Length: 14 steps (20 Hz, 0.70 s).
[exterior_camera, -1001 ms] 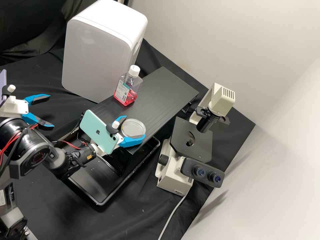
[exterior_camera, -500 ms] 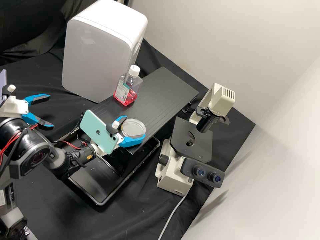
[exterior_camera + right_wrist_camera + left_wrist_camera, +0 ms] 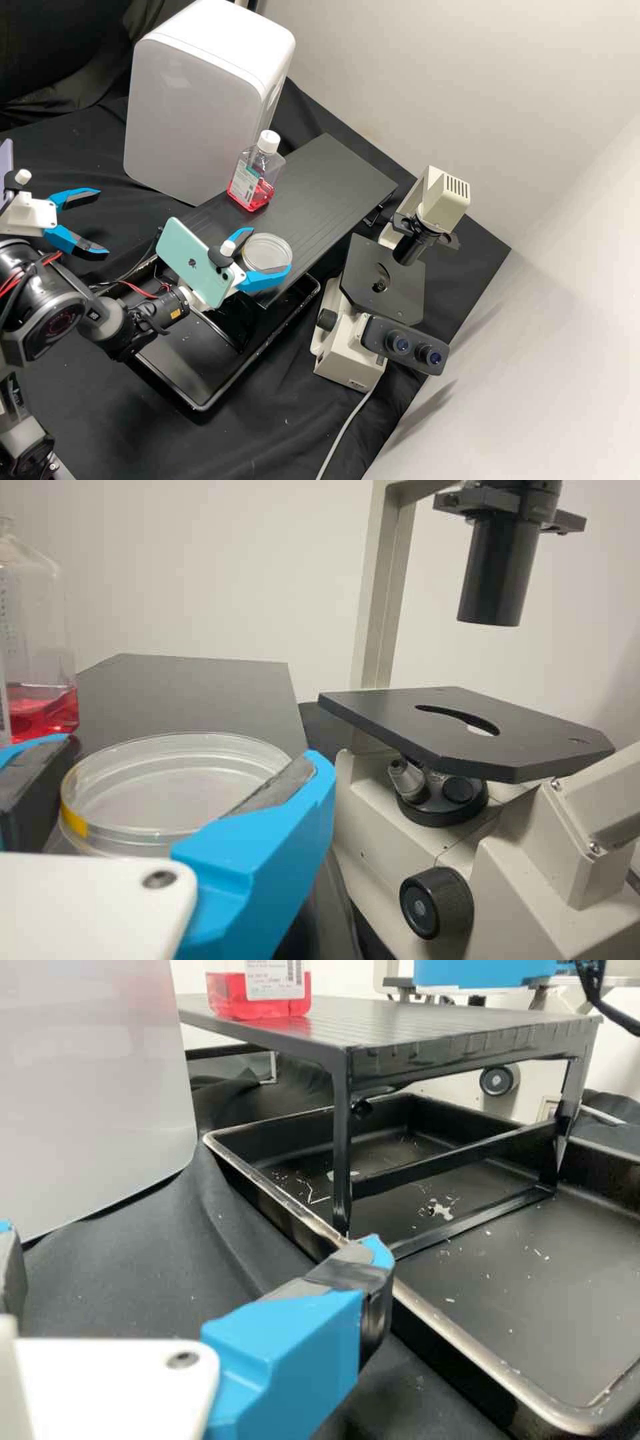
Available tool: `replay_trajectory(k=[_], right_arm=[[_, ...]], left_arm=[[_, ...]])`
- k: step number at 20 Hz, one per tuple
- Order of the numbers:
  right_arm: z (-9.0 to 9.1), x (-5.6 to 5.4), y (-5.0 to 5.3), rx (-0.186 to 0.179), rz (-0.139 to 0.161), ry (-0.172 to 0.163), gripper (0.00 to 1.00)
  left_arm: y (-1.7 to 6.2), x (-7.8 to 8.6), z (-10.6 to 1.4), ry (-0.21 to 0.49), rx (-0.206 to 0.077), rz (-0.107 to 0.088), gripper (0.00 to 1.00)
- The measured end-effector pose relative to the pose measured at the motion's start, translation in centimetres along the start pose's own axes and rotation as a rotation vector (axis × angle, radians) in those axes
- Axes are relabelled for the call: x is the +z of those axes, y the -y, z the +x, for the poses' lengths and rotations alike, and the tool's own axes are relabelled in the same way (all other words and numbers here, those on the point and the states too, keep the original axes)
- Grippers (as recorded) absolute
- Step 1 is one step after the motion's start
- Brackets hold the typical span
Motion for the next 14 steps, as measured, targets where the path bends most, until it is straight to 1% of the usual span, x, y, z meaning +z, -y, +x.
replay_trajectory(k=[4,9,12,14], right_arm=[[-0.10,-0.17,-0.20,0.007,0.001,-0.006,0.00],[-0.10,-0.19,-0.14,0.005,0.001,-0.007,0.00],[-0.09,-0.31,0.20,-0.008,0.001,-0.012,0.00],[-0.29,-0.08,0.49,-0.022,-0.001,-0.002,0.00]], left_arm=[[0.00,-0.01,0.00,-0.001,0.000,0.000,1.00],[0.00,-0.02,0.00,-0.002,0.000,-0.001,1.00],[0.00,-0.02,0.00,-0.002,0.000,-0.001,1.00],[0.00,-0.02,0.00,-0.002,0.000,-0.001,1.00]])
